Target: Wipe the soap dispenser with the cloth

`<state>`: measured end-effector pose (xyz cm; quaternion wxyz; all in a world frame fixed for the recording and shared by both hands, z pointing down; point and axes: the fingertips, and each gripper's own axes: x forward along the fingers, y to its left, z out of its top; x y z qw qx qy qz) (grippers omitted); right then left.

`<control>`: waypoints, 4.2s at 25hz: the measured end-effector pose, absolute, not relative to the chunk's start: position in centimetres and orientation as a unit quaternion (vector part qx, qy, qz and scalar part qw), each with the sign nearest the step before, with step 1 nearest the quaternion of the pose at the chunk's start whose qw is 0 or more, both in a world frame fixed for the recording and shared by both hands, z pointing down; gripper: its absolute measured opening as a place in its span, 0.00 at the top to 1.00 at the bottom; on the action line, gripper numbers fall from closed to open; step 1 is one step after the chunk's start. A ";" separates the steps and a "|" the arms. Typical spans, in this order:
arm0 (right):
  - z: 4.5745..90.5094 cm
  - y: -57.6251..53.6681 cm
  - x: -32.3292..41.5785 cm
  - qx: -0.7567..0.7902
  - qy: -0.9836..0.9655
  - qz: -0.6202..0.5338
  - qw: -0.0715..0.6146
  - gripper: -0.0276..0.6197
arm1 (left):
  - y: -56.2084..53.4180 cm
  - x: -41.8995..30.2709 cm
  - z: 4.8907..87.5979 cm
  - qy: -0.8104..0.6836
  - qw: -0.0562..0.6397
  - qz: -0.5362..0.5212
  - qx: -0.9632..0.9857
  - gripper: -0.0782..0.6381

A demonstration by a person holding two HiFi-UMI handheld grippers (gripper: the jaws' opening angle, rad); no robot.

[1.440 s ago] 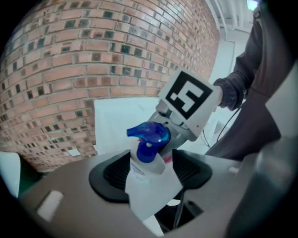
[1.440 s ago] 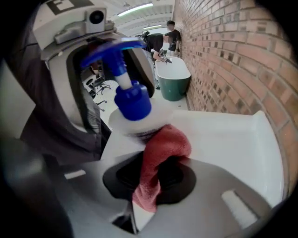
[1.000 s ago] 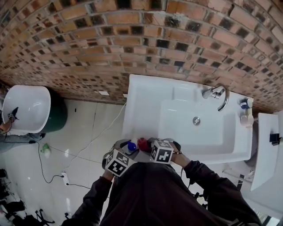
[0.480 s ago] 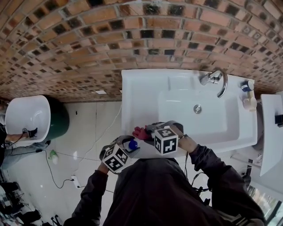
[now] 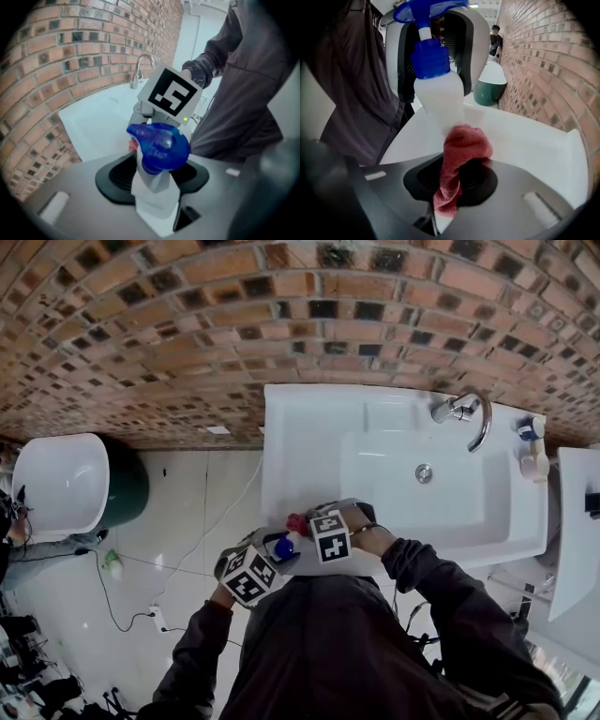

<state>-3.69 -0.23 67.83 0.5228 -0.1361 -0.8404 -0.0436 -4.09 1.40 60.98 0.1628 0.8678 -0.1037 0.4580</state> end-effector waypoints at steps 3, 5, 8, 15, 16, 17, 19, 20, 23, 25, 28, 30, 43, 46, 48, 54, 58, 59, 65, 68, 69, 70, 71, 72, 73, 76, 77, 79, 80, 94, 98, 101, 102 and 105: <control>67.0 -0.6 -3.5 -0.130 -0.842 -0.046 0.522 0.86 | 1.3 -4.0 61.2 -0.120 0.158 0.461 0.865 0.58; 65.6 -1.3 -3.4 -0.116 -0.850 -0.049 0.512 0.86 | 1.2 -4.1 61.2 -0.132 0.143 0.469 0.861 0.58; 63.2 -2.1 -3.5 -0.112 -0.857 -0.081 0.496 0.86 | 0.8 -4.3 60.9 -0.157 0.138 0.470 0.857 0.54; 60.5 -1.4 -3.8 -0.166 -0.856 -0.151 0.467 0.86 | 0.8 -6.4 59.4 -0.246 0.168 0.458 0.837 0.52; 60.5 -1.0 -3.7 -0.175 -0.853 -0.156 0.465 0.86 | 1.1 -6.8 59.2 -0.261 0.175 0.457 0.832 0.52; 60.4 -0.6 -3.6 -0.183 -0.851 -0.162 0.465 0.86 | 1.4 -7.1 59.1 -0.276 0.182 0.454 0.827 0.52; 60.4 0.1 -3.2 -0.196 -0.845 -0.174 0.466 0.86 | 1.9 -7.7 58.8 -0.306 0.196 0.449 0.816 0.52; 60.5 0.4 -3.0 -0.201 -0.842 -0.178 0.469 0.86 | 2.0 -8.0 58.8 -0.318 0.202 0.448 0.811 0.53; 60.7 1.2 -2.6 -0.201 -0.840 -0.174 0.474 0.86 | 2.4 -7.7 58.2 -0.326 0.218 0.438 0.809 0.54; 60.6 1.4 -2.5 -0.192 -0.843 -0.158 0.476 0.86 | 2.7 -6.5 57.6 -0.319 0.236 0.417 0.818 0.55; 60.2 2.1 -2.4 -0.187 -0.851 -0.122 0.475 0.86 | 2.8 -4.6 57.8 -0.312 0.252 0.397 0.825 0.55; 59.9 3.0 -2.4 -0.193 -0.855 -0.097 0.471 0.86 | 2.6 -4.0 58.0 -0.313 0.250 0.398 0.825 0.57; 57.3 -0.5 -3.0 -0.110 -0.901 0.119 0.403 0.86 | 2.3 -4.1 57.5 -0.341 0.217 0.410 0.818 0.67; 55.9 -0.9 -4.3 -0.116 -0.904 0.217 0.350 0.86 | 2.3 -4.1 57.7 -0.344 0.217 0.412 0.815 0.68; 56.4 -0.6 -4.9 -0.133 -0.893 0.249 0.349 0.86 | 2.3 -4.2 57.8 -0.346 0.215 0.415 0.814 0.68; 62.4 -0.1 -4.9 -0.159 -0.853 0.242 0.434 0.86 | 2.3 -4.3 58.0 -0.350 0.215 0.414 0.812 0.69; 66.9 0.0 -3.8 -0.156 -0.824 0.195 0.509 0.86 | 2.0 -4.2 58.1 -0.360 0.223 0.404 0.811 0.69; 67.7 0.1 -3.6 -0.154 -0.821 0.179 0.520 0.86 | 1.9 -4.1 58.2 -0.362 0.226 0.402 0.811 0.69; 65.8 -0.6 -3.6 -0.116 -0.854 0.155 0.483 0.86 | 1.6 -3.9 58.3 -0.363 0.220 0.397 0.814 0.68; 62.9 -1.6 -3.0 -0.072 -0.881 0.175 0.434 0.86 | 1.6 -3.8 57.9 -0.362 0.211 0.392 0.819 0.63; 62.0 -1.9 -2.7 -0.060 -0.888 0.176 0.419 0.86 | 1.6 -3.8 57.7 -0.361 0.210 0.388 0.821 0.63; 61.2 -2.1 -2.4 -0.049 -0.895 0.176 0.407 0.86 | 1.7 -3.8 57.5 -0.361 0.210 0.385 0.823 0.62; 60.6 -2.2 -2.1 -0.040 -0.900 0.176 0.398 0.86 | 1.8 -3.8 57.4 -0.361 0.209 0.383 0.824 0.62; 59.9 -2.2 -1.7 -0.032 -0.903 0.176 0.391 0.86 | 1.9 -3.9 57.3 -0.363 0.210 0.380 0.824 0.61; 59.4 -2.2 -1.4 -0.025 -0.906 0.174 0.386 0.86 | 1.9 -4.0 57.2 -0.366 0.212 0.377 0.824 0.61; 57.2 -2.0 -0.5 0.000 -0.916 0.175 0.362 0.86 | 2.0 -4.4 56.6 -0.377 0.214 0.361 0.826 0.61; 56.4 -1.9 -0.3 0.007 -0.920 0.177 0.349 0.86 | 2.0 -4.6 56.3 -0.382 0.214 0.352 0.827 0.61; 54.4 -1.6 -0.1 0.020 -0.930 0.181 0.319 0.86 | 1.9 -4.8 55.6 -0.390 0.211 0.334 0.832 0.61; 53.5 -1.3 0.0 0.027 -0.935 0.183 0.303 0.86 | 2.0 -4.9 55.3 -0.393 0.209 0.327 0.834 0.61; 49.5 0.9 -0.5 0.065 -0.950 0.166 0.256 0.87 | 3.0 -5.3 53.8 -0.385 0.197 0.281 0.857 0.61; 49.5 1.2 -0.8 0.067 -0.949 0.156 0.265 0.87 | 3.1 -5.3 53.7 -0.380 0.192 0.278 0.861 0.61; 49.3 1.4 -0.9 0.072 -0.949 0.154 0.266 0.87 | 3.1 -5.4 53.7 -0.377 0.191 0.276 0.863 0.61; 49.2 1.4 -0.9 0.073 -0.949 0.154 0.267 0.87 | 3.2 -5.5 53.7 -0.376 0.191 0.276 0.864 0.61; 49.1 1.5 -0.9 0.079 -0.948 0.152 0.269 0.87 | 3.3 -5.6 53.8 -0.372 0.190 0.276 0.866 0.61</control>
